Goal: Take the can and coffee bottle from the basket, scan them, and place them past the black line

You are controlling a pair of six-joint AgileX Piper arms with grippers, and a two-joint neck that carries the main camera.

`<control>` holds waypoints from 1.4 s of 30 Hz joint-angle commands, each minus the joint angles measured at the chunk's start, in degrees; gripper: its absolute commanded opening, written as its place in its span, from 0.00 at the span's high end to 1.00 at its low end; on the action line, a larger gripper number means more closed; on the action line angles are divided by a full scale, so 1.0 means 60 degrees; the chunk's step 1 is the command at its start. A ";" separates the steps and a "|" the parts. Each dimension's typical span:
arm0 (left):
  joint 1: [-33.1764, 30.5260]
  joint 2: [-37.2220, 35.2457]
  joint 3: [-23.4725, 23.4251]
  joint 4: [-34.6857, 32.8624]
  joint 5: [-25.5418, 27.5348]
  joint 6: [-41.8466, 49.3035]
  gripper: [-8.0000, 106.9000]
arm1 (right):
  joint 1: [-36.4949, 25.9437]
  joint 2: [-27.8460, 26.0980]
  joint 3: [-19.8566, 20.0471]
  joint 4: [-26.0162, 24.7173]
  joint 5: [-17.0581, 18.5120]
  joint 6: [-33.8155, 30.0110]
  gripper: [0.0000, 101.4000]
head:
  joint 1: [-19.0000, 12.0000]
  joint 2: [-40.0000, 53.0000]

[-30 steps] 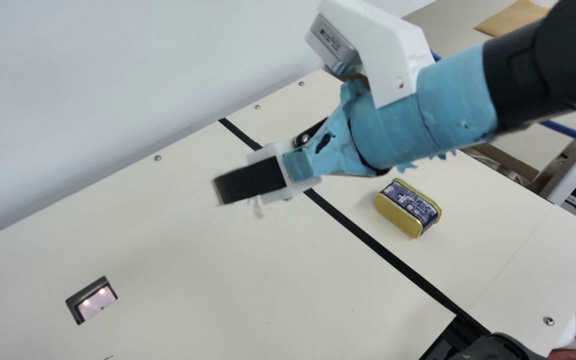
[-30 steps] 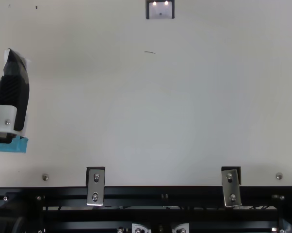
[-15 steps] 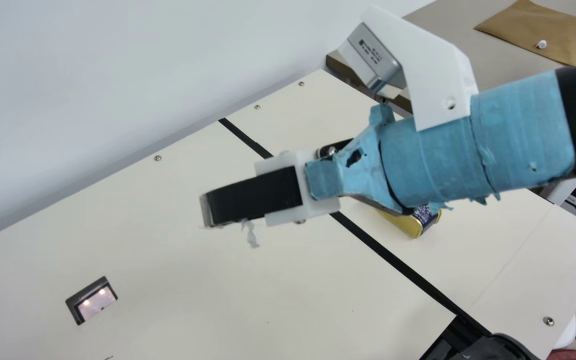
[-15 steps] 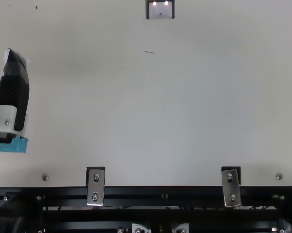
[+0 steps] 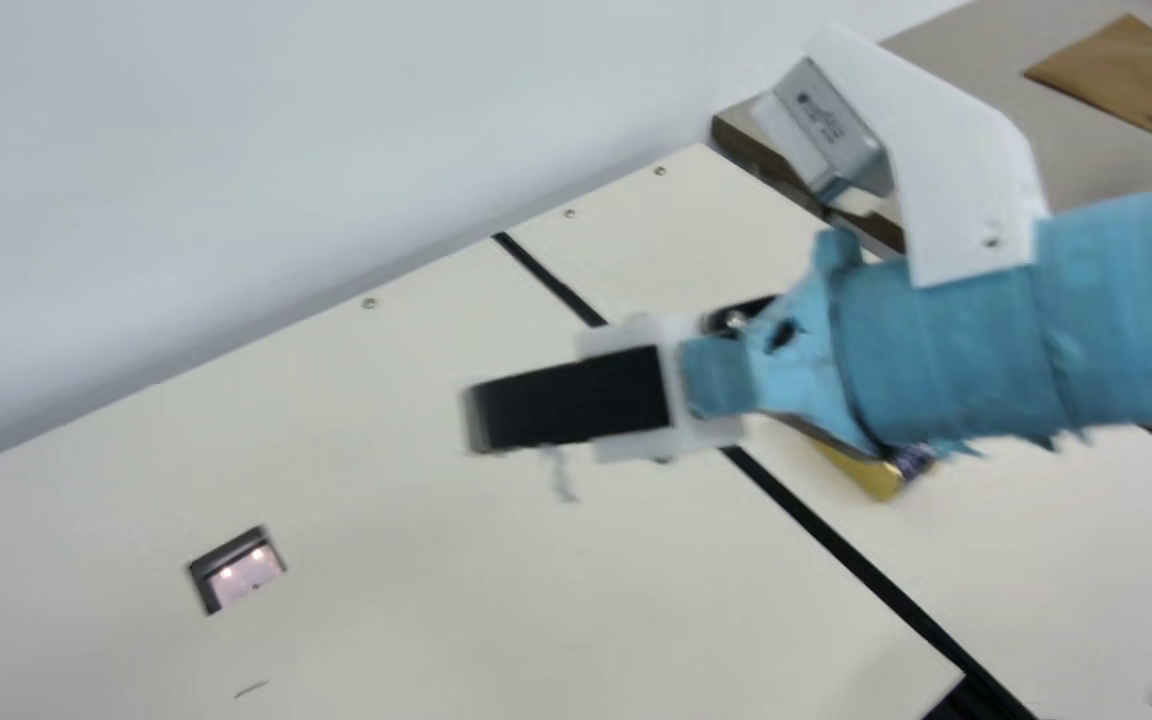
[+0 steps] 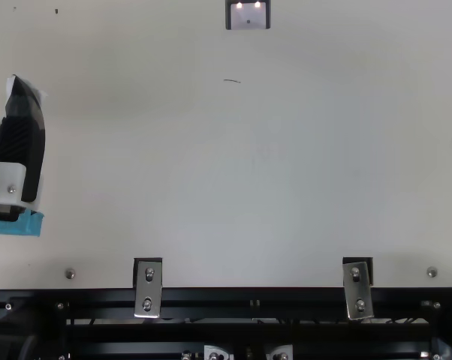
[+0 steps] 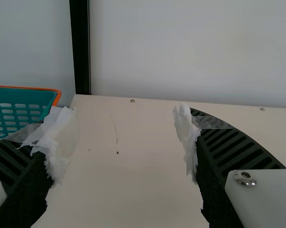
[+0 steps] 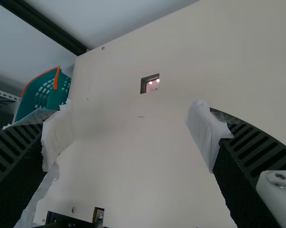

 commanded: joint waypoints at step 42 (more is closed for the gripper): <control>-0.0073 0.0115 -0.0133 0.0794 -0.0233 -0.0767 0.15 | 0.0000 0.0000 0.0000 0.0000 0.0000 0.0000 0.00 | -0.1037 1.0318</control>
